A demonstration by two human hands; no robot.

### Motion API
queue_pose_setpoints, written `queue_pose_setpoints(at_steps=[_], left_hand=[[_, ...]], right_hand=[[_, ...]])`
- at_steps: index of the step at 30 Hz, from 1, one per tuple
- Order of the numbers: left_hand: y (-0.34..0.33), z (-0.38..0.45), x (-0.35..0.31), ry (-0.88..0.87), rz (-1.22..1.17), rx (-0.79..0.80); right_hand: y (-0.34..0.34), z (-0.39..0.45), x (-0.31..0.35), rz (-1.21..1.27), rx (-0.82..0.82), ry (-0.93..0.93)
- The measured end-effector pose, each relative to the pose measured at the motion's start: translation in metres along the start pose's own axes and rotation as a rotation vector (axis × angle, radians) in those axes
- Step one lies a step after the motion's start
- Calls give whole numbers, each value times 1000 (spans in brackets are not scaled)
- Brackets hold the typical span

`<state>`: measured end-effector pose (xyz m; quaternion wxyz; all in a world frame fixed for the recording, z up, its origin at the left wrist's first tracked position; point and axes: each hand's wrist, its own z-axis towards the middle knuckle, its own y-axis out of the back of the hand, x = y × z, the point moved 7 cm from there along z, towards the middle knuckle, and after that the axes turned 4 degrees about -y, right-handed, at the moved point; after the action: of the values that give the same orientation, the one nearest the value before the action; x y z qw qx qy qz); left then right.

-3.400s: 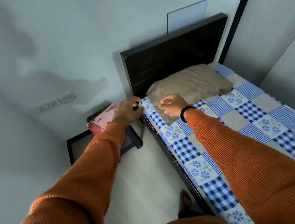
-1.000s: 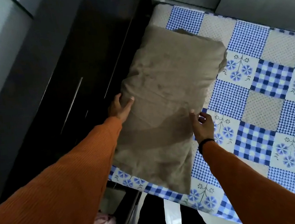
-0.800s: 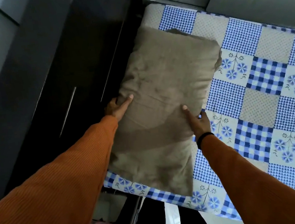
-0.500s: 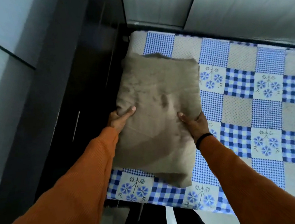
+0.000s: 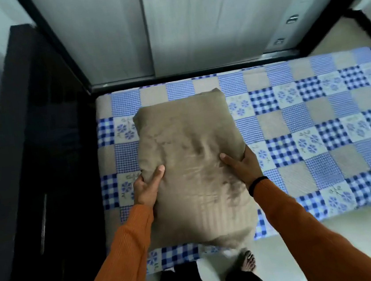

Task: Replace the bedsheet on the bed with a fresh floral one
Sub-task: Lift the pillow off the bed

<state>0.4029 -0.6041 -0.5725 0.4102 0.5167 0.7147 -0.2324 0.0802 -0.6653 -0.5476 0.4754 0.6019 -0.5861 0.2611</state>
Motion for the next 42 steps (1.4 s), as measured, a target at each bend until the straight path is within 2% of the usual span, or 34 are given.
queue_pose_setpoints(at_steps=[4,11,15,21,30,37,42], left_hand=[[-72,-37,-4,-41,6,49],[-231,-128,-19,-185,59,193],[-317,-167,-16,-204,80,261],[-426,-193,-11,-235,79,315],[-546,-163,-20,-261,134,289],[-621,-132,-35,-219,196,249],[-669,-95,-36,-195,209,280]], right_hand=[[84,0,-4,11,-50,-4],[275,-2,-7,53,-131,51],[376,6,-9,59,-180,57],[483,34,-13,31,-217,81],[563,122,-17,78,-188,69],[599,212,-3,65,-125,52],[617,282,-1,29,-84,62]])
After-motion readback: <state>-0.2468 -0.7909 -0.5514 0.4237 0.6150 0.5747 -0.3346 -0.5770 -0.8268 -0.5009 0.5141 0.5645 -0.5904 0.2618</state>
